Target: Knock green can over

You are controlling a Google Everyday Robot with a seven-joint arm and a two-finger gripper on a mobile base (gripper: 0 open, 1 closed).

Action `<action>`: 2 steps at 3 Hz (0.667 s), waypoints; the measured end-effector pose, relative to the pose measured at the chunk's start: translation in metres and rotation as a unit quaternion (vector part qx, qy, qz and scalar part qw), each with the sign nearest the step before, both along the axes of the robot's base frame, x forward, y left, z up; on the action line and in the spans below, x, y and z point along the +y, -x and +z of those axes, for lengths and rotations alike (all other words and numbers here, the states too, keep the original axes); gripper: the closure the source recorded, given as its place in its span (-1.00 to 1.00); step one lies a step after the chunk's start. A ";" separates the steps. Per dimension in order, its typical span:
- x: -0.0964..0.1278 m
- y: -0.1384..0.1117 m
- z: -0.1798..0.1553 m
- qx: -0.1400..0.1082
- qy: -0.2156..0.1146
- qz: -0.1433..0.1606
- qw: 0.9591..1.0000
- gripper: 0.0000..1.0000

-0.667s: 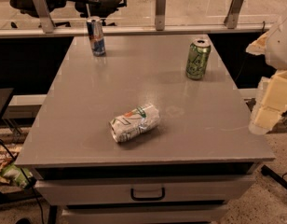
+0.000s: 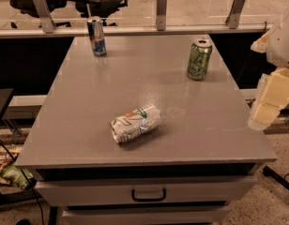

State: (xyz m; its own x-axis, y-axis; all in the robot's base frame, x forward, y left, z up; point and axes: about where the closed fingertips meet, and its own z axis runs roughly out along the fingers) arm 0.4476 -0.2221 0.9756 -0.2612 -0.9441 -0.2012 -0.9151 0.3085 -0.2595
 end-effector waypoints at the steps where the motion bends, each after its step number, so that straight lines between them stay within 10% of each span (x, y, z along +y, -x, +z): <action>1: -0.012 -0.022 0.002 -0.013 -0.002 -0.032 0.999 -1.00; 2: -0.022 -0.054 0.001 -0.030 -0.029 -0.055 0.998 -1.00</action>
Offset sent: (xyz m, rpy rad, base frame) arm 0.1014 -0.0366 -0.0001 0.1424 -0.1047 -0.1741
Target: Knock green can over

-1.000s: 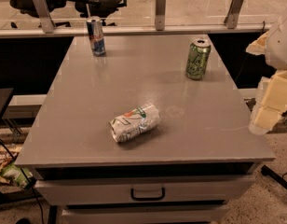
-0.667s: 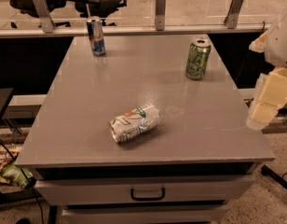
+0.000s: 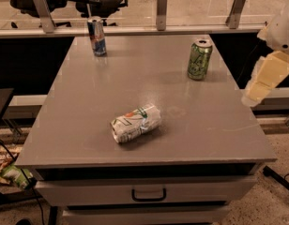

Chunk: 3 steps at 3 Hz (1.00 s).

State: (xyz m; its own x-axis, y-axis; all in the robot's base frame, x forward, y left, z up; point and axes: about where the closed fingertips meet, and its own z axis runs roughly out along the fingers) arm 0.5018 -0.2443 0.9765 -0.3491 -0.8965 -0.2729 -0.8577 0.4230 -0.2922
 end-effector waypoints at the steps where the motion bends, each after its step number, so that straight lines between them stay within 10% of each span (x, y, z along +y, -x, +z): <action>1: 0.001 -0.039 -0.005 -0.017 -0.039 -0.010 0.999 -1.00; 3: 0.011 -0.124 -0.036 -0.053 -0.098 -0.041 0.993 -1.00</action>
Offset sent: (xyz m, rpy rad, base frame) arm 0.1350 0.0165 -0.0349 0.2427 -0.1136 -0.0684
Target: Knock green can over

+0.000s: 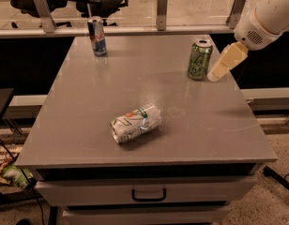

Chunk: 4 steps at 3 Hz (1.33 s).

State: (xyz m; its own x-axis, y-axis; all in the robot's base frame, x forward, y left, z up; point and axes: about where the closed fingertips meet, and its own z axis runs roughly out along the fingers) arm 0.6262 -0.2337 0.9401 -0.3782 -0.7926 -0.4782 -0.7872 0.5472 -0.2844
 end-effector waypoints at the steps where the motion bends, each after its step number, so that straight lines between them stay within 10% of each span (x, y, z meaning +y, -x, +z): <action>1: -0.004 -0.032 -0.012 -0.006 -0.017 -0.023 1.000 -1.00; 4: 0.019 -0.076 -0.036 -0.003 -0.091 -0.040 0.995 -1.00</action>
Offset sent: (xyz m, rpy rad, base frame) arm 0.0801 0.0018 -0.0294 0.1408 -0.0217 -0.1063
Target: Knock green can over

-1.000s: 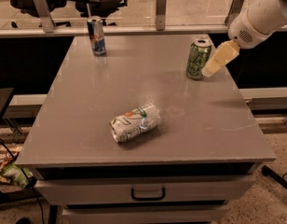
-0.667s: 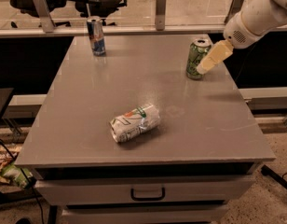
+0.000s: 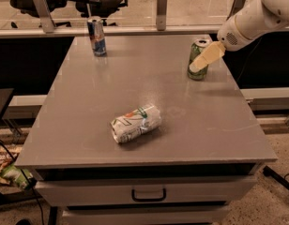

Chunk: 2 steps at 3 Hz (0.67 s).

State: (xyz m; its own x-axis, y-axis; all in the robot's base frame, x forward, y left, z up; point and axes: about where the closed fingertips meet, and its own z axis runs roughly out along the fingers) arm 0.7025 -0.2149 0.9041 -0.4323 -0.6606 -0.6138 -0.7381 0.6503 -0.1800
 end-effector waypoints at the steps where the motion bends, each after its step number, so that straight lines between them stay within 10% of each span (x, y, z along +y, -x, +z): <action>1: 0.008 -0.005 -0.006 0.004 -0.016 0.000 1.000 -0.72; 2: 0.014 -0.007 -0.007 0.005 -0.025 0.002 1.000 -0.25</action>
Offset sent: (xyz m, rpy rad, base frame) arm 0.0085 0.0168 -0.0016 0.0725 0.0034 0.0024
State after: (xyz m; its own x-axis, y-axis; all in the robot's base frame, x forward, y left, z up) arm 0.7097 -0.2009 0.8971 -0.4363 -0.6306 -0.6419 -0.7423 0.6554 -0.1394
